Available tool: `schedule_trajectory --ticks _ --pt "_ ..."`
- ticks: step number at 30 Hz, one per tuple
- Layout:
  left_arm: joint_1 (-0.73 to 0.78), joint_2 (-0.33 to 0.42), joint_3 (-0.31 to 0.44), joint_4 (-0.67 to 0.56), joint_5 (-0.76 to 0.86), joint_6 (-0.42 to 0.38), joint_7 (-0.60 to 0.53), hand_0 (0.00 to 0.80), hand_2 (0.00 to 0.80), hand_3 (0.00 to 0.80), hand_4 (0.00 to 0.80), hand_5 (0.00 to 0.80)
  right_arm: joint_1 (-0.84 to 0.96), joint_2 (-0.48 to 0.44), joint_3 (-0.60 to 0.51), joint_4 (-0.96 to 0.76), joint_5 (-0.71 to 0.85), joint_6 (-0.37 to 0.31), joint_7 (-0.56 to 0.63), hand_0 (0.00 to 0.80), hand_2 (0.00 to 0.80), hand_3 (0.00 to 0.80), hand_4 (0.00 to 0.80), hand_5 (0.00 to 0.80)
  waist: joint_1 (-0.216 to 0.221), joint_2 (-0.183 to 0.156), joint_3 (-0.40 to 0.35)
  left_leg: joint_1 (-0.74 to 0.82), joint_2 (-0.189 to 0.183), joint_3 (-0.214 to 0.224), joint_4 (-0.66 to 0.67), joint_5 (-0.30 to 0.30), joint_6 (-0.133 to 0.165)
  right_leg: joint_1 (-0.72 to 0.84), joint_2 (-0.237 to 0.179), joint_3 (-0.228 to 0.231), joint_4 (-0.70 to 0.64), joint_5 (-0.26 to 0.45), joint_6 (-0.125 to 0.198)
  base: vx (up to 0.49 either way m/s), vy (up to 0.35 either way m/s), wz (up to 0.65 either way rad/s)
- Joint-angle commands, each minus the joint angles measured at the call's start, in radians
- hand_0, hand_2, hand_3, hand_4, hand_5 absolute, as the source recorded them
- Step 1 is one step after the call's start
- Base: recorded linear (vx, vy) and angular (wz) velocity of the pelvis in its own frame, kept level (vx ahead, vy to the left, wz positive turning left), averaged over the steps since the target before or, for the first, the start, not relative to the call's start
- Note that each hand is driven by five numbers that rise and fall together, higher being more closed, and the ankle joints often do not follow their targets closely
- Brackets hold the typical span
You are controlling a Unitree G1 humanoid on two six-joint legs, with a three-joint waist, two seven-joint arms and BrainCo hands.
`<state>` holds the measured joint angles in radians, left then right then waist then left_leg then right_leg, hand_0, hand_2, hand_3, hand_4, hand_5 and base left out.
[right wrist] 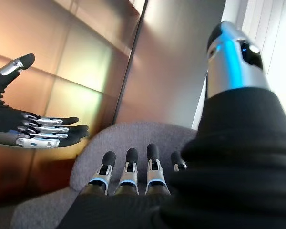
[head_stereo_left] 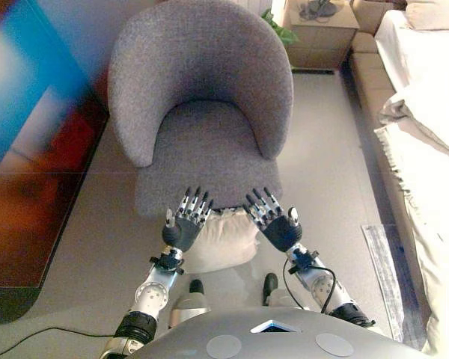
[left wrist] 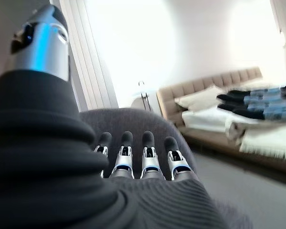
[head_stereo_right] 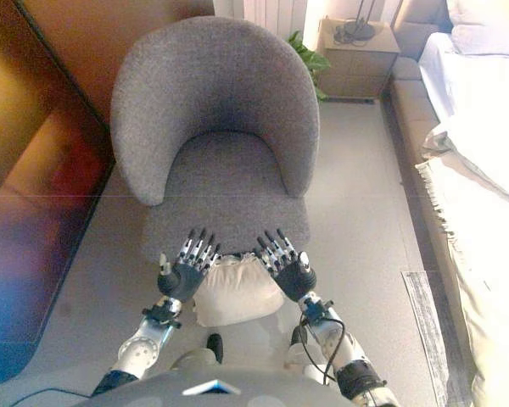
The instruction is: Pick up the cushion and take it to the sofa
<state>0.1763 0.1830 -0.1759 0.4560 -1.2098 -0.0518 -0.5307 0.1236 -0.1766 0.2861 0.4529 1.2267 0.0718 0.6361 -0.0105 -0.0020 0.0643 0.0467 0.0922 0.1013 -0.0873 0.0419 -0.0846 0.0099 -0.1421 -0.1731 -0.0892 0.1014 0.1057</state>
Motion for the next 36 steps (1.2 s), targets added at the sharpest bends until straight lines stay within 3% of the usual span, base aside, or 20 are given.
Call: schedule_trajectory --ticks 1,3,5,13,18,27,29,36 --pt "-0.049 0.063 -0.005 0.009 0.394 -0.179 0.352 0.0 0.0 0.0 0.0 0.0 -0.025 -0.014 -0.004 -0.024 -0.231 -0.134 -0.226 0.0 0.0 0.0 0.0 0.0 0.009 -0.025 0.014 -0.046 0.018 0.034 0.071 0.009 0.005 0.018 -0.059 0.005 0.027 -0.001 0.047 0.076 0.009 0.0" --pt "-0.055 0.101 -0.015 0.017 0.554 -0.198 0.489 0.0 0.0 0.0 0.0 0.0 -0.032 -0.049 0.003 -0.005 -0.403 -0.193 -0.381 0.0 0.0 0.0 0.0 0.0 0.007 -0.027 0.021 -0.06 0.021 0.034 0.108 0.001 0.003 0.011 -0.064 0.013 0.05 -0.01 0.044 0.057 0.019 0.0" --pt "-0.065 0.128 -0.028 0.015 0.626 -0.197 0.56 0.0 0.0 0.0 0.0 0.0 -0.039 -0.081 0.007 0.01 -0.501 -0.228 -0.461 0.0 0.0 0.0 0.0 0.0 0.002 -0.027 0.045 -0.09 0.026 0.032 0.163 -0.007 0.003 -0.013 -0.068 0.024 0.099 -0.023 0.041 -0.001 0.034 0.0" --pt "-0.165 0.149 -0.074 0.074 0.576 -0.271 0.6 0.0 0.0 0.0 0.0 0.0 -0.126 -0.115 0.015 0.047 -0.498 -0.28 -0.489 0.0 0.0 0.0 0.0 0.0 -0.008 -0.02 0.188 -0.23 0.035 0.022 0.278 -0.026 0.005 -0.141 -0.095 0.057 0.218 -0.044 0.047 -0.123 0.039 -0.04" --pt "-0.273 0.148 -0.127 0.087 0.572 -0.327 0.656 0.0 0.0 0.0 0.0 0.0 -0.263 -0.144 0.042 0.087 -0.489 -0.323 -0.561 0.0 0.0 0.0 0.0 0.0 -0.007 -0.012 0.308 -0.439 0.041 0.001 0.446 -0.054 0.0 -0.346 -0.105 0.073 0.365 -0.057 0.028 -0.234 0.005 0.0" --pt "-0.516 0.154 -0.157 0.173 0.599 -0.338 0.765 0.0 0.0 0.0 0.0 0.0 -0.567 -0.198 0.074 0.158 -0.546 -0.278 -0.692 0.0 0.0 0.0 0.0 0.0 -0.011 0.032 0.429 -0.8 0.042 -0.063 0.735 -0.129 0.012 -0.74 -0.082 0.124 0.752 -0.164 -0.019 -0.167 0.021 0.05" --pt "-0.573 0.146 -0.165 0.197 0.599 -0.335 0.786 0.0 0.0 0.0 0.0 0.0 -0.644 -0.21 0.081 0.184 -0.55 -0.269 -0.714 0.0 0.0 0.0 0.0 0.0 -0.01 0.043 0.449 -0.879 0.043 -0.077 0.831 -0.178 0.012 -0.823 -0.084 0.134 0.856 -0.21 -0.023 -0.041 -0.011 0.07" --pt "-0.683 0.137 -0.154 0.225 0.583 -0.335 0.856 0.0 0.0 0.0 0.0 0.0 -0.812 -0.244 0.084 0.223 -0.551 -0.233 -0.744 0.0 0.0 0.0 0.0 0.0 -0.011 0.065 0.456 -1.148 0.02 -0.102 1.039 -0.215 0.029 -1.097 -0.075 0.163 1.076 -0.24 -0.037 -0.03 0.003 0.04"
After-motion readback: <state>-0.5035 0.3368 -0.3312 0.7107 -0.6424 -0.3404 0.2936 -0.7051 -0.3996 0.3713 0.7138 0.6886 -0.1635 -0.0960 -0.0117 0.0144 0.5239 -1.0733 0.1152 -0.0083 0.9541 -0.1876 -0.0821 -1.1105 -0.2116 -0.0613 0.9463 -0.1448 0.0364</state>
